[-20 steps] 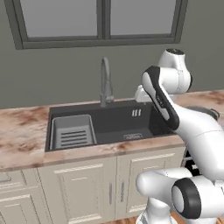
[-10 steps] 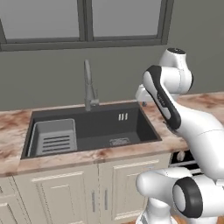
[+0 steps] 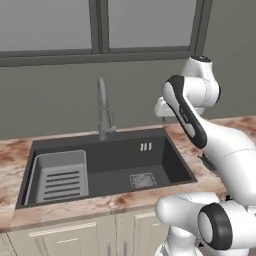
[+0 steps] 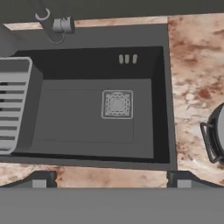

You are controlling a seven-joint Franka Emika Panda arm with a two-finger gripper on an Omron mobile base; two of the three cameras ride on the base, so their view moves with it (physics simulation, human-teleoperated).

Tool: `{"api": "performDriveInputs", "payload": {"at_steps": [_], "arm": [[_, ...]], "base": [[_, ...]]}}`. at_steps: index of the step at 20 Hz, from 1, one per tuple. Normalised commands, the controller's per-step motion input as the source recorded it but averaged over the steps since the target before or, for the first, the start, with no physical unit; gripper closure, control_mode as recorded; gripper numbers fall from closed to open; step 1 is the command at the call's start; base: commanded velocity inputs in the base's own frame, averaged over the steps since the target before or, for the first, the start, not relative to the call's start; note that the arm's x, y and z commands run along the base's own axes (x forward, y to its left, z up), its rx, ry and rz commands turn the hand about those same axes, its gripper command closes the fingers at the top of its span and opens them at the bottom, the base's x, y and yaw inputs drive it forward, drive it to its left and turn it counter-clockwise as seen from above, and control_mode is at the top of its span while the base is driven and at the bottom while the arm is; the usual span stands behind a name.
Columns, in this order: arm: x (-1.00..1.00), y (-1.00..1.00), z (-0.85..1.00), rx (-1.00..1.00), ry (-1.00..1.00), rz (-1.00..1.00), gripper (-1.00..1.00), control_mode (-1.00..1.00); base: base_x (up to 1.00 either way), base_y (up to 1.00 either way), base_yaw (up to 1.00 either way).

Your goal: Dump the tomato from the pot into the sink. Then turn on the water and wash the tomato. Then turn off the water and put the tomato back in the pot.

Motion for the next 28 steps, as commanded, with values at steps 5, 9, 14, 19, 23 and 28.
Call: {"api": "performDriveInputs", "payload": {"at_steps": [5,9,14,19,23,28], "arm": [[0.0,0.0,0.0,0.0,0.0,0.0,-1.0,1.0],[0.0,0.0,0.0,0.0,0.0,0.0,-1.0,1.0],[0.45,-0.12,-0.07,0.0,0.09,0.0,-1.0,-1.0],[0.34,-0.46,-0.28,-0.01,0.09,0.0,-1.0,-1.0],[0.16,-0.55,-0.23,-0.03,0.05,0.0,-1.0,-1.0],[0.01,-0.61,-0.22,-0.04,0.02,0.0,-1.0,-1.0]], "base": [[0.89,-0.15,0.0],[0.92,-0.07,0.0],[0.16,-0.01,0.0],[0.0,0.0,0.0],[0.0,0.0,0.0],[0.0,0.0,0.0]]}}
